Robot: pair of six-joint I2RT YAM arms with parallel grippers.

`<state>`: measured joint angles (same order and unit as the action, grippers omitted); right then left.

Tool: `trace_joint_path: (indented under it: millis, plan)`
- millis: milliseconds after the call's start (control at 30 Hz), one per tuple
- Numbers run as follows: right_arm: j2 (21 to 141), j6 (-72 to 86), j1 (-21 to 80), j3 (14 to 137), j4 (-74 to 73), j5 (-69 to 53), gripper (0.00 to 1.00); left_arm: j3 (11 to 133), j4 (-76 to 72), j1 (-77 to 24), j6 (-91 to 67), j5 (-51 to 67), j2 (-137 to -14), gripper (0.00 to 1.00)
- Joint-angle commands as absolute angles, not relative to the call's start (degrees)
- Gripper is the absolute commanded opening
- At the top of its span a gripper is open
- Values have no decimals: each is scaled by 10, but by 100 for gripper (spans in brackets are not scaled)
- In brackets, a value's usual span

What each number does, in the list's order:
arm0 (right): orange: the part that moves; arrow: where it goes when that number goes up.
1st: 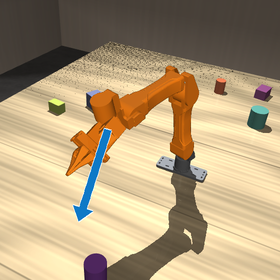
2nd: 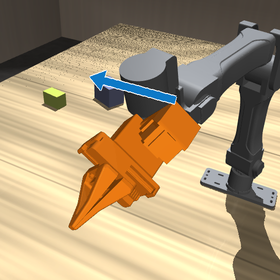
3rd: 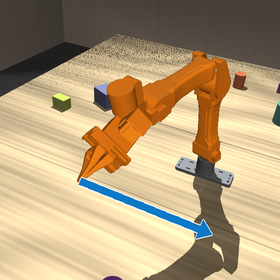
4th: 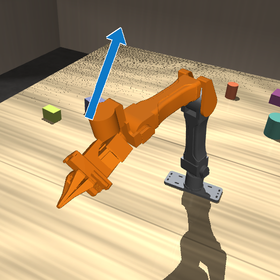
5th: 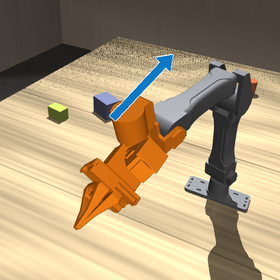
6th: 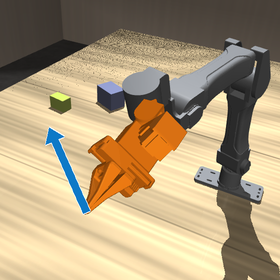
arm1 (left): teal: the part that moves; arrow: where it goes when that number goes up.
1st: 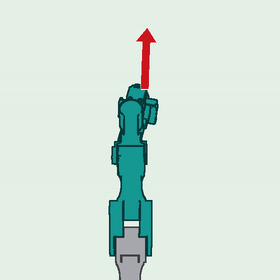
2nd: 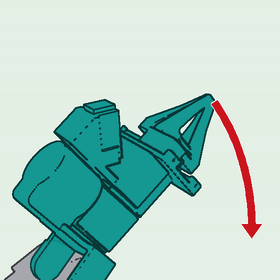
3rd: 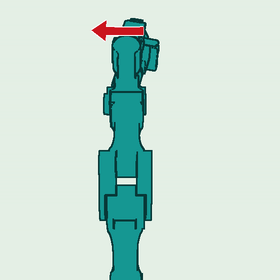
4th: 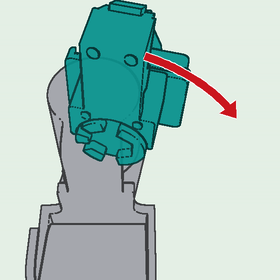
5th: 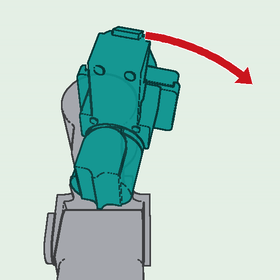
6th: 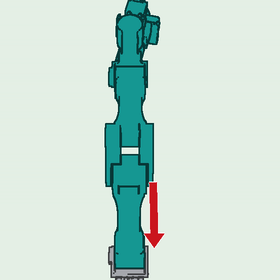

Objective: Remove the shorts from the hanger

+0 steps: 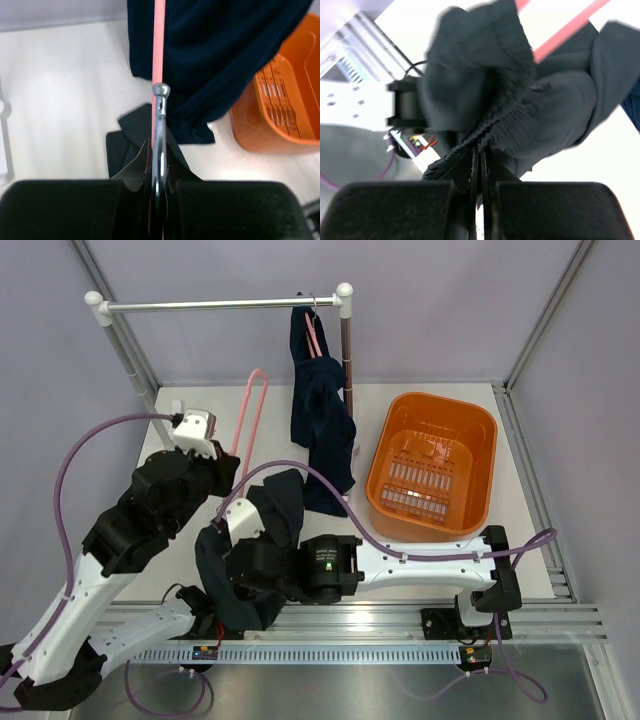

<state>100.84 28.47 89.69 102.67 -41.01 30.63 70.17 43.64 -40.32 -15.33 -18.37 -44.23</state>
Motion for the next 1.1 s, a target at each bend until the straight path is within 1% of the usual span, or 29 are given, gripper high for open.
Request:
trace_joint_path:
  millis: [0, 200, 367, 467, 500, 633, 700, 767, 800, 867, 900, 933, 1000, 1067]
  plan:
    - [984, 251, 930, 1080, -404, 336, 0, 752, 326, -405, -156, -250, -482, 0]
    - [975, 241, 959, 1083, -425, 358, 0, 819, 308, -403, -134, -303, -550, 0]
    - [947, 229, 960, 1072, -460, 394, 0, 883, 325, -396, -110, -324, -592, 0]
    - [928, 224, 960, 1092, -498, 456, 0, 909, 339, -395, -102, -316, -602, 0]
    - [924, 222, 959, 1105, -513, 502, 0, 909, 344, -395, -101, -311, -601, 0]
    - [877, 213, 930, 1193, -602, 591, 0, 883, 354, -395, -105, -301, -581, 0]
    - [843, 206, 905, 1220, -611, 635, 0, 856, 359, -395, -113, -287, -561, 0]
    - [775, 186, 861, 1211, -591, 679, 0, 832, 366, -395, -117, -265, -543, 0]
    - [720, 142, 845, 1198, -531, 693, 0, 825, 369, -395, -120, -258, -539, 0]
    - [662, 62, 812, 1133, -424, 751, 0, 813, 381, -396, -122, -249, -529, 0]
    - [604, -76, 811, 1104, -344, 770, 0, 810, 383, -396, -124, -243, -526, 0]
    - [576, -161, 811, 1035, -137, 783, 0, 806, 386, -396, -125, -239, -522, 0]
    - [508, -308, 810, 985, 80, 770, 0, 795, 386, -395, -129, -224, -512, 0]
    - [479, -364, 809, 948, 160, 731, 0, 791, 388, -395, -133, -211, -506, 0]
